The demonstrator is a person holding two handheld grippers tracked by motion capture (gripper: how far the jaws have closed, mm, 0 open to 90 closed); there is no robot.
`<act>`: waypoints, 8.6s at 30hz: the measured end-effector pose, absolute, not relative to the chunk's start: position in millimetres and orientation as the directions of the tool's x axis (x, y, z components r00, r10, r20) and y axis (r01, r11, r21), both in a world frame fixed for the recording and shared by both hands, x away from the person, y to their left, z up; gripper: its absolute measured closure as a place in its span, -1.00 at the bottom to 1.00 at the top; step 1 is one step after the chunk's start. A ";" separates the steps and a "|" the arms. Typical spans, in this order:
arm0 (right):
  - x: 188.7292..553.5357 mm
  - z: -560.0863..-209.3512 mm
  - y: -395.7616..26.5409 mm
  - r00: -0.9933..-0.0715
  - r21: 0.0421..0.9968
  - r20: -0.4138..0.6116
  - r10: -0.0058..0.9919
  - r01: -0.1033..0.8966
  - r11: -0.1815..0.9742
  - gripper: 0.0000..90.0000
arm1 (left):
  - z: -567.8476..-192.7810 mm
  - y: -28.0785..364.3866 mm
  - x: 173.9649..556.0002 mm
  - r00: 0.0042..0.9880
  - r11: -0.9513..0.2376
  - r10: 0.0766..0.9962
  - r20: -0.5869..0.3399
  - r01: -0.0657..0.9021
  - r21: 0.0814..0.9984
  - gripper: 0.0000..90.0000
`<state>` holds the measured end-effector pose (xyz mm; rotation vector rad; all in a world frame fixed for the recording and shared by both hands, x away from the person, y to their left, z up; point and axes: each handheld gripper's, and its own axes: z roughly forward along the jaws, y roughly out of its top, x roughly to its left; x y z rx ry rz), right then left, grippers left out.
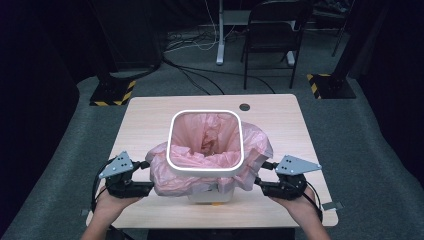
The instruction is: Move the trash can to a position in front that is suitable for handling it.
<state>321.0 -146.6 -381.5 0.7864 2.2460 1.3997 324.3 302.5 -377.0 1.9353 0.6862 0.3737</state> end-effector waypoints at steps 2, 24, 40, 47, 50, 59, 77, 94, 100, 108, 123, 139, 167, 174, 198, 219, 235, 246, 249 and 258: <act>320.5 -380.6 -147.9 -0.776 0.897 -0.024 0.630 0.261 0.356 0.00 | -376.4 303.1 323.5 0.793 -0.335 0.608 -0.034 0.295 0.895 -0.23; 309.7 -365.2 -171.1 -0.760 0.906 -0.036 0.649 0.249 0.342 0.06 | -358.3 330.9 307.6 0.783 -0.306 0.621 -0.008 0.251 0.918 -0.08; 309.7 -353.0 -189.5 -0.741 0.914 -0.019 0.671 0.259 0.312 0.10 | -357.1 364.1 312.4 0.715 -0.248 0.697 -0.057 0.315 0.916 -0.10; 307.6 -349.6 -189.1 -0.744 0.910 -0.024 0.667 0.261 0.323 0.07 | -355.2 363.4 313.2 0.715 -0.256 0.697 -0.053 0.317 0.913 -0.08; 307.6 -347.4 -188.7 -0.748 0.910 -0.024 0.663 0.259 0.324 0.04 | -354.0 362.3 314.1 0.716 -0.258 0.697 -0.048 0.313 0.914 -0.08; 308.3 -340.1 -184.2 -0.761 0.910 -0.028 0.648 0.249 0.333 -0.03 | -349.2 357.4 315.9 0.729 -0.250 0.682 -0.057 0.306 0.919 -0.10; 307.7 -325.0 -174.2 -0.789 0.910 -0.050 0.612 0.216 0.354 0.03 | -334.3 347.3 321.0 0.745 -0.242 0.664 -0.059 0.289 0.926 -0.11; 300.6 -304.2 -182.6 -0.781 0.899 -0.100 0.616 0.195 0.392 0.07 | -312.2 335.7 325.7 0.760 -0.270 0.649 -0.027 0.264 0.926 -0.10; 297.7 -295.1 -183.0 -0.796 0.912 -0.086 0.600 0.180 0.370 0.08 | -302.8 329.5 328.7 0.774 -0.286 0.633 -0.012 0.249 0.925 -0.07; 298.6 -286.6 -172.2 -0.833 0.913 -0.069 0.549 0.169 0.372 0.12 | -292.1 321.3 340.2 0.793 -0.278 0.608 -0.033 0.251 0.927 -0.06; 296.6 -269.7 -145.7 -0.898 0.930 -0.061 0.435 0.107 0.351 0.11 | -270.5 305.8 355.2 0.814 -0.278 0.580 -0.033 0.236 0.931 0.01; 298.1 -262.4 -117.4 -0.940 0.918 -0.087 0.329 0.052 0.393 0.16 | -255.6 294.2 371.0 0.826 -0.271 0.560 -0.060 0.251 0.929 0.05; 300.6 -262.8 -91.7 -0.963 0.907 -0.111 0.245 0.003 0.421 0.40 | -244.4 260.1 399.4 0.839 -0.311 0.544 -0.026 0.230 0.922 0.25; 301.5 -265.1 -87.6 -0.965 0.901 -0.113 0.236 0.001 0.433 0.49 | -246.8 256.1 404.4 0.835 -0.325 0.550 -0.005 0.220 0.920 0.21; 308.9 -268.5 -78.3 -0.972 0.900 -0.100 0.214 0.003 0.437 0.63 | -254.3 241.9 420.7 0.841 -0.357 0.540 -0.010 0.240 0.903 0.35; 312.6 -273.8 -65.7 -0.977 0.877 -0.106 0.184 -0.005 0.480 0.63 | -259.5 234.1 427.4 0.855 -0.394 0.519 -0.002 0.241 0.887 0.42; 315.0 -272.0 -62.0 -0.983 0.868 -0.098 0.158 -0.007 0.496 0.71 | -256.9 226.5 429.4 0.841 -0.449 0.540 0.044 0.243 0.859 0.62; 313.9 -271.2 -59.9 -0.985 0.867 -0.100 0.137 -0.019 0.498 0.77 | -256.6 224.0 428.7 0.838 -0.454 0.543 0.055 0.237 0.859 0.67; 313.6 -270.2 -59.7 -0.985 0.867 -0.102 0.136 -0.021 0.498 0.77 | -256.3 224.3 429.6 0.840 -0.451 0.540 0.049 0.240 0.860 0.67; 315.0 -268.0 -60.7 -0.987 0.871 -0.094 0.127 -0.019 0.491 0.78 | -252.7 224.1 429.5 0.840 -0.452 0.540 0.052 0.238 0.860 0.67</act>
